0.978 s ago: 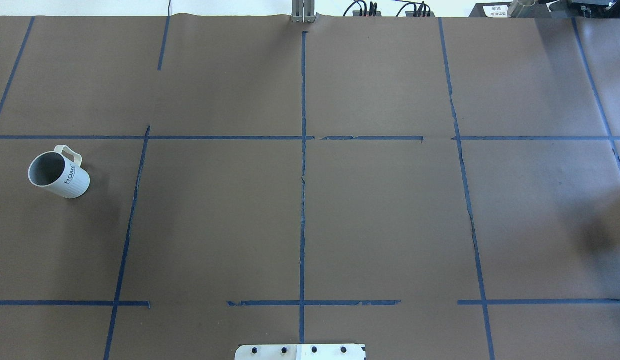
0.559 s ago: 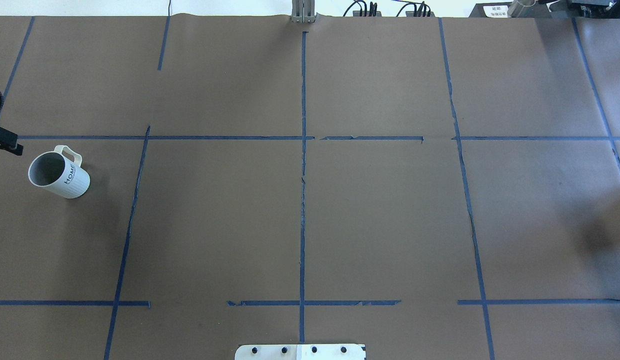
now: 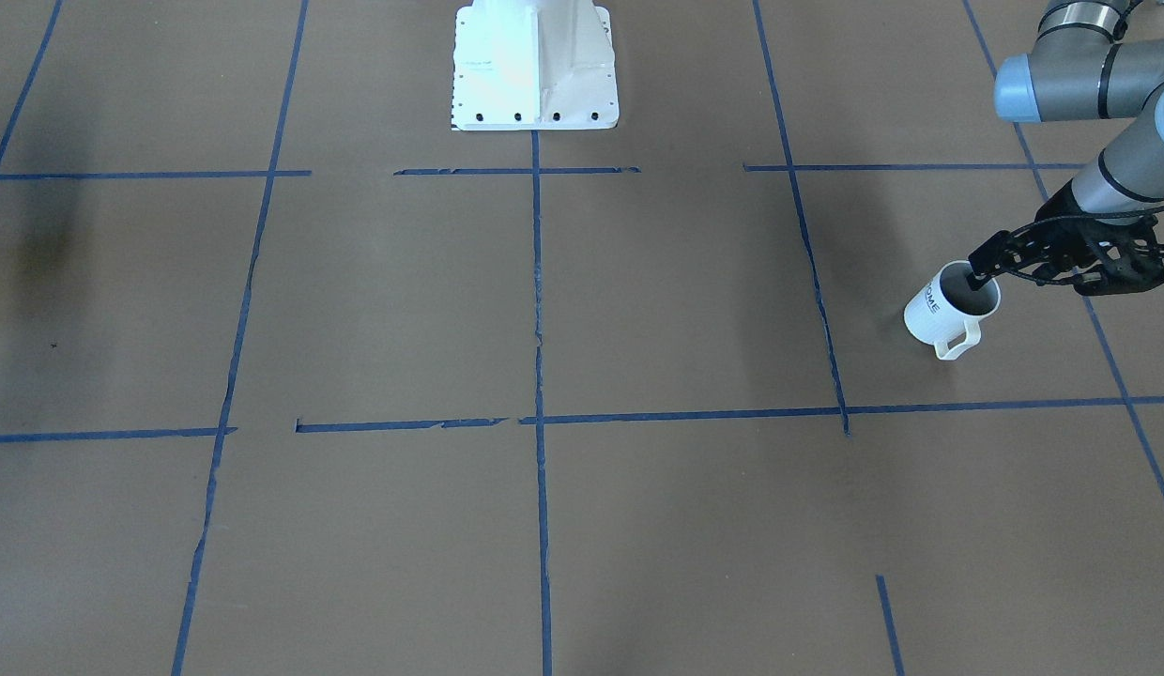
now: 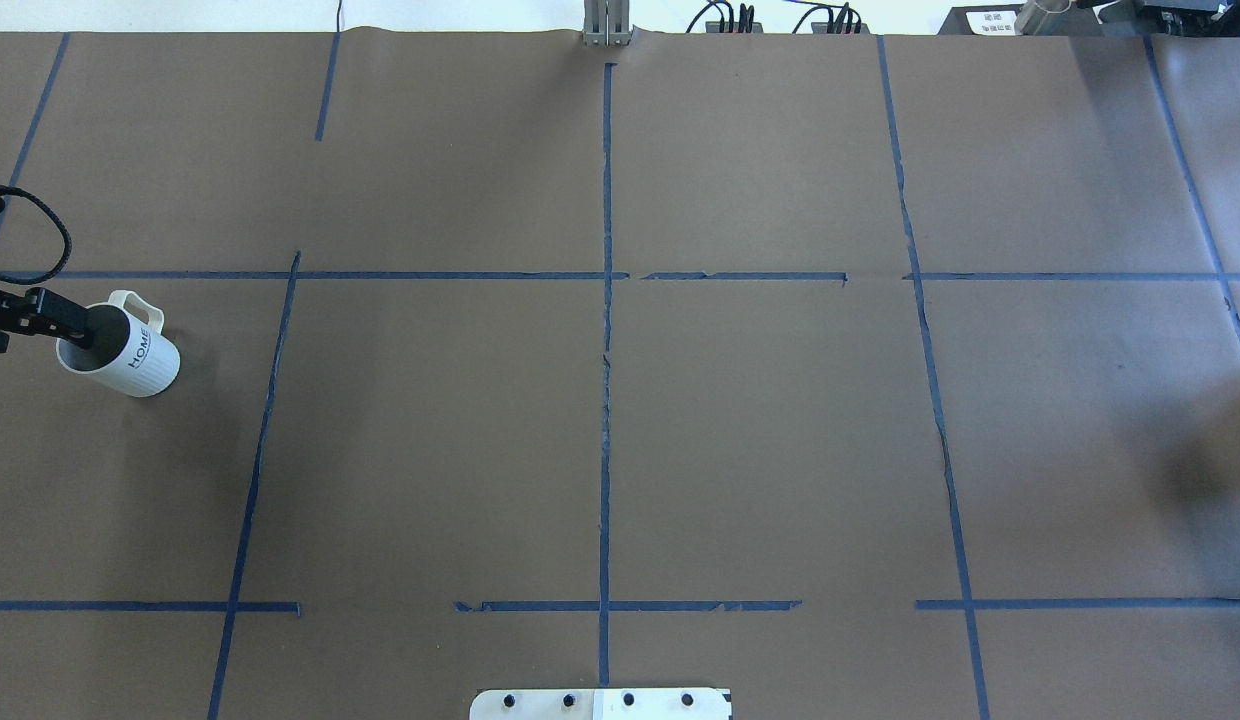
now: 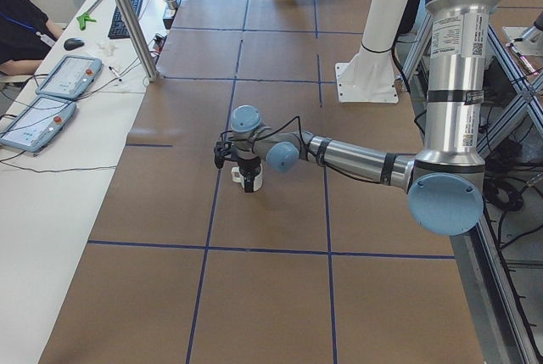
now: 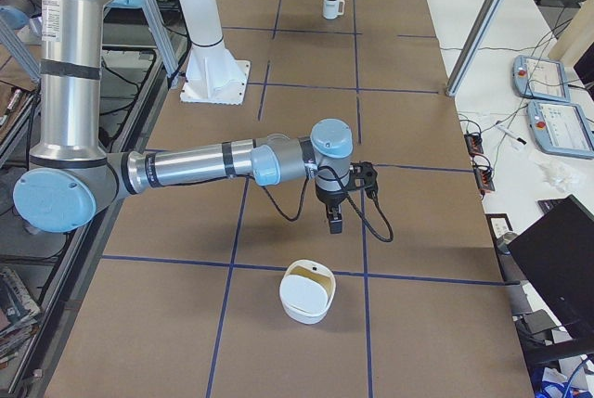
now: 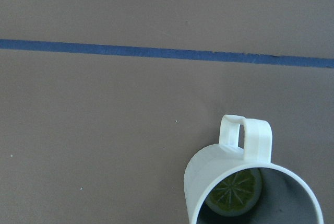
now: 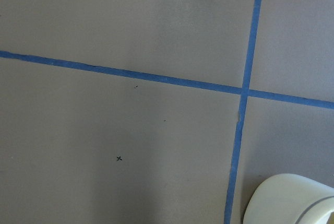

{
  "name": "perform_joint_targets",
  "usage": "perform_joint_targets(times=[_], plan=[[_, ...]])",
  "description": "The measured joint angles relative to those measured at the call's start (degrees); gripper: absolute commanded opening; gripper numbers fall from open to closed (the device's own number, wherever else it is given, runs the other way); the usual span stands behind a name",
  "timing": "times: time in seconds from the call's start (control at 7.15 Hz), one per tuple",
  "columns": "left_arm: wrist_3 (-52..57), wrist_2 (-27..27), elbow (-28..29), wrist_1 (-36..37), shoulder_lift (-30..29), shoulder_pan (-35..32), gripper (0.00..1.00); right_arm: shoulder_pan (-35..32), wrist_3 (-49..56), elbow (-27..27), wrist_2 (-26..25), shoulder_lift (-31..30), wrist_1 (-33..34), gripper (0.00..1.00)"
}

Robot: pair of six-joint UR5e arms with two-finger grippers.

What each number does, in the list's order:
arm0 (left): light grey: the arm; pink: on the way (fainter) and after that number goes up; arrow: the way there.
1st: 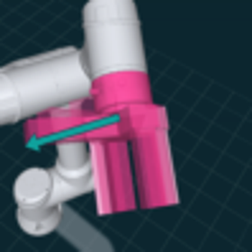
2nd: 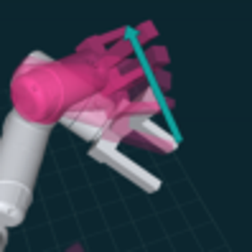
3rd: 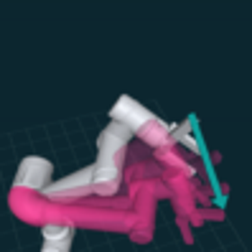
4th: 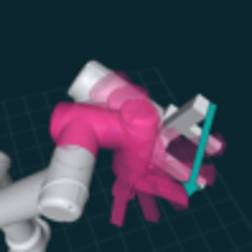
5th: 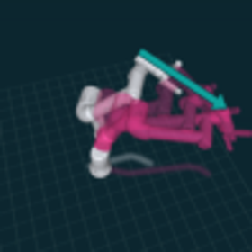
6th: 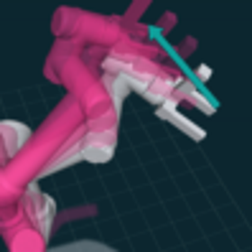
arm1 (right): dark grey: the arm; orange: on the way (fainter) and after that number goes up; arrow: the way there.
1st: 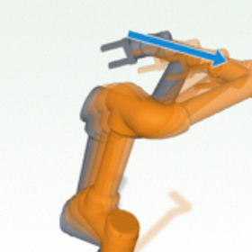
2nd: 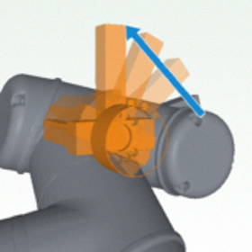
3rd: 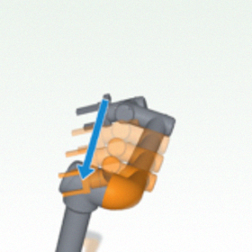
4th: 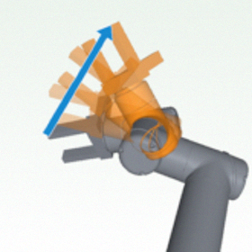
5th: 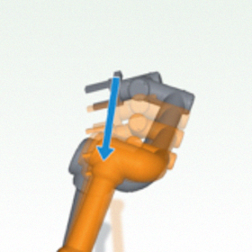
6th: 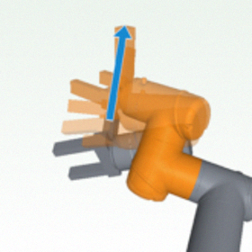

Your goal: Left arm hands cup to right arm to dump lemon

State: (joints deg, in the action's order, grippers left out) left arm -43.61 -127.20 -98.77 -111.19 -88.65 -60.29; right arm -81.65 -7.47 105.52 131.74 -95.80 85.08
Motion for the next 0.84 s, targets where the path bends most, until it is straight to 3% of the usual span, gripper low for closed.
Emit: perform_joint_targets(times=[0.14,0.84], plan=[[-0.1,0.0,0.6,-0.3,0.0,0.1,0.51,0.0,0.0,0.0,0.0,0.0,0.0,1.00],[-2.9,-0.5,1.5,-0.9,-2.0,0.3,0.51,0.0,0.1,-0.1,0.0,0.0,0.0,1.00]])
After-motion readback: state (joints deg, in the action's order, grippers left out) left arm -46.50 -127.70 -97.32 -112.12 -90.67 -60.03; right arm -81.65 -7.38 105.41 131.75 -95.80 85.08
